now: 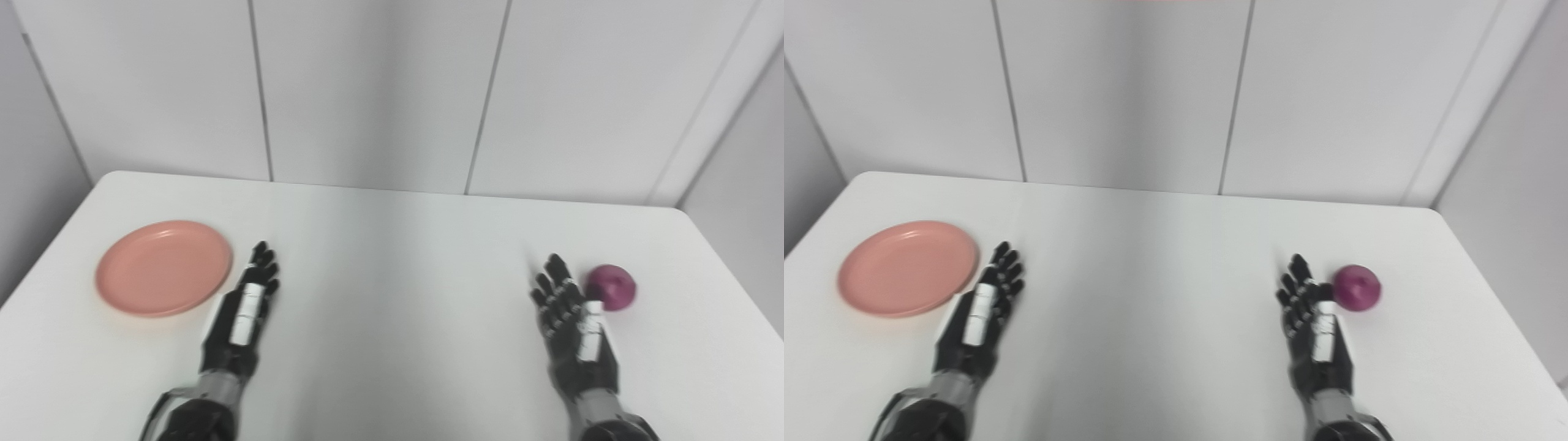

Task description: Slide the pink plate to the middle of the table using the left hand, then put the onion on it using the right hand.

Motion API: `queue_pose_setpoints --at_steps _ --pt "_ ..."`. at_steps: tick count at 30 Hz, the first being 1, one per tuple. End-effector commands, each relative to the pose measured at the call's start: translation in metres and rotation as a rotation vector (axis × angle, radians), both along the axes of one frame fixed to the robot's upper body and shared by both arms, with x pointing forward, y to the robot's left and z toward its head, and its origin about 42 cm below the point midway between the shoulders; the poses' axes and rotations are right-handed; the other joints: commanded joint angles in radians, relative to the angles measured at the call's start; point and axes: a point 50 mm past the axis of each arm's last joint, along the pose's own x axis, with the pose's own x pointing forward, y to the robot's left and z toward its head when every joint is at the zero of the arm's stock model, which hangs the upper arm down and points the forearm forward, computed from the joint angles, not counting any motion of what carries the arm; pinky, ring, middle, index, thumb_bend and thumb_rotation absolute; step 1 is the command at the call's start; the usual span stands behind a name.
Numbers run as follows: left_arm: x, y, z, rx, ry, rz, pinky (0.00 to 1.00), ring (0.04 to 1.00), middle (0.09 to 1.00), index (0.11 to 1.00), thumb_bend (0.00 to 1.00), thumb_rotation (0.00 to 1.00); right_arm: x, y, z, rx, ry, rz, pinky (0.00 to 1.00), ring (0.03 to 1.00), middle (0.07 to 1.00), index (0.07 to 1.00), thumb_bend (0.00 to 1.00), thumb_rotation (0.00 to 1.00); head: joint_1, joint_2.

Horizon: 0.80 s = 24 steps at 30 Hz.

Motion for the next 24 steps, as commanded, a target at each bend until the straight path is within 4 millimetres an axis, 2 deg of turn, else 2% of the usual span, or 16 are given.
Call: queue_pose_setpoints --at_steps 1,4,7,10,14,21,24 --pt "-0.029 -0.016 -0.04 -0.029 0.142 0.008 1.0 1.0 1.0 1.0 0.89 0.87 -0.039 -0.024 -0.052 0.011 0.179 -0.03 1.0 1.0 1.0 0.991 0.8 0.97 0.03 -0.012" --pt "-0.029 -0.026 -0.04 -0.037 0.143 0.01 1.0 1.0 1.0 1.0 0.87 0.87 -0.039 -0.033 -0.054 -0.002 0.179 -0.022 1.0 1.0 1.0 0.996 0.79 0.99 0.079 -0.033" --pt "-0.028 -0.034 -0.041 -0.041 0.141 0.015 1.0 1.0 1.0 1.0 0.9 0.86 -0.039 -0.039 -0.055 -0.014 0.178 -0.012 1.0 1.0 1.0 1.0 0.76 1.0 0.107 -0.045" --pt "-0.028 -0.041 -0.043 -0.028 0.134 0.011 1.0 1.0 1.0 1.0 0.91 0.87 -0.039 -0.045 -0.059 -0.009 0.19 -0.01 1.0 1.0 1.0 1.0 0.78 1.0 0.153 -0.068" --pt "-0.027 -0.046 -0.046 -0.004 0.134 0.005 1.0 1.0 1.0 1.0 0.91 0.9 -0.04 -0.049 -0.062 0.004 0.193 -0.004 1.0 1.0 1.0 1.0 0.8 1.0 0.171 -0.086" --pt "-0.027 -0.048 -0.05 0.002 0.136 0.007 1.0 1.0 1.0 1.0 0.9 0.91 -0.039 -0.049 -0.064 -0.001 0.196 0.004 1.0 1.0 1.0 1.0 0.75 1.0 0.179 -0.103" --pt "-0.027 -0.046 -0.05 -0.005 0.137 0.009 1.0 1.0 1.0 1.0 0.9 0.9 -0.038 -0.048 -0.064 -0.002 0.194 0.009 1.0 1.0 1.0 1.0 0.76 1.0 0.179 -0.106"
